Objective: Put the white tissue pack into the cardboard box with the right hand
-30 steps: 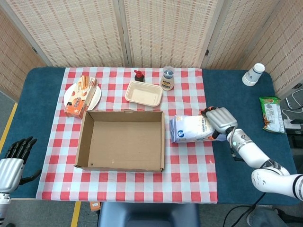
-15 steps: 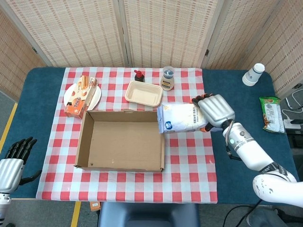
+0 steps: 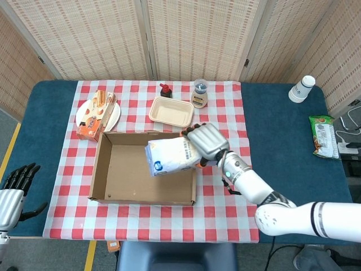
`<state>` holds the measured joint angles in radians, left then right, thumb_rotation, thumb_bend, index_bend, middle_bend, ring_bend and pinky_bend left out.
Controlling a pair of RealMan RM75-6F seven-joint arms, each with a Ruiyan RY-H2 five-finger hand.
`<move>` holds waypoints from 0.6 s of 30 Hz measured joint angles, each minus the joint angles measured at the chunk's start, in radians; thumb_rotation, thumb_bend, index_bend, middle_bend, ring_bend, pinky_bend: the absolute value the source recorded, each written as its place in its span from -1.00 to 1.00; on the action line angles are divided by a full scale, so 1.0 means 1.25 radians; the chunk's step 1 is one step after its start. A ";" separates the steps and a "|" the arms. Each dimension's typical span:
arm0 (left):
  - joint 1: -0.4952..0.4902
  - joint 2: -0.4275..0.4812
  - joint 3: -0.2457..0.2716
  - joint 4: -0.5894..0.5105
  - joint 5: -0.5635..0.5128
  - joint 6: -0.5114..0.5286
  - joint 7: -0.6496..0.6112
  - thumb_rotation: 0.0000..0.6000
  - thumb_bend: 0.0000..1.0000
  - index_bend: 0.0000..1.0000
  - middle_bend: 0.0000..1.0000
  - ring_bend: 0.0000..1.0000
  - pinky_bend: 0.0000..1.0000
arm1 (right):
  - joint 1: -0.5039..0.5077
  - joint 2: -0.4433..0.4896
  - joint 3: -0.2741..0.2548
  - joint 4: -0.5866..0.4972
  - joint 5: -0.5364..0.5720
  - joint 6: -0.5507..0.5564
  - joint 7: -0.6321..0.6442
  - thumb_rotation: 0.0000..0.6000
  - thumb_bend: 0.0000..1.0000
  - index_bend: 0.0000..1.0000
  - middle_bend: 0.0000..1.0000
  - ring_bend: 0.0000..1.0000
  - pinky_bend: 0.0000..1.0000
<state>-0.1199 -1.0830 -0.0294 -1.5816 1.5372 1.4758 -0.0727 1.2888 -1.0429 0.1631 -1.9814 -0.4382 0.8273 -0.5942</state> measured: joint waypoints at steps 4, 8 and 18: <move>-0.002 0.002 -0.001 0.001 -0.003 -0.005 -0.007 1.00 -0.61 -1.00 -1.00 -1.00 -0.86 | 0.062 -0.070 0.014 0.025 0.053 0.020 -0.027 1.00 -0.94 -0.16 -0.50 -0.57 -0.33; -0.003 0.004 -0.001 0.003 -0.002 -0.006 -0.017 1.00 -0.61 -1.00 -1.00 -1.00 -0.86 | 0.104 -0.119 0.024 0.051 0.087 0.033 -0.043 1.00 -0.93 -0.16 -0.50 -0.57 -0.34; 0.000 0.017 -0.005 0.009 -0.008 -0.002 -0.055 1.00 -0.61 -1.00 -1.00 -1.00 -0.86 | 0.152 -0.236 0.019 0.152 0.130 0.044 -0.062 1.00 -0.88 -0.19 -0.49 -0.56 -0.33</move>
<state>-0.1194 -1.0623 -0.0351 -1.5705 1.5269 1.4735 -0.1413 1.4783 -1.3384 0.1869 -1.7908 -0.2760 0.8817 -0.6720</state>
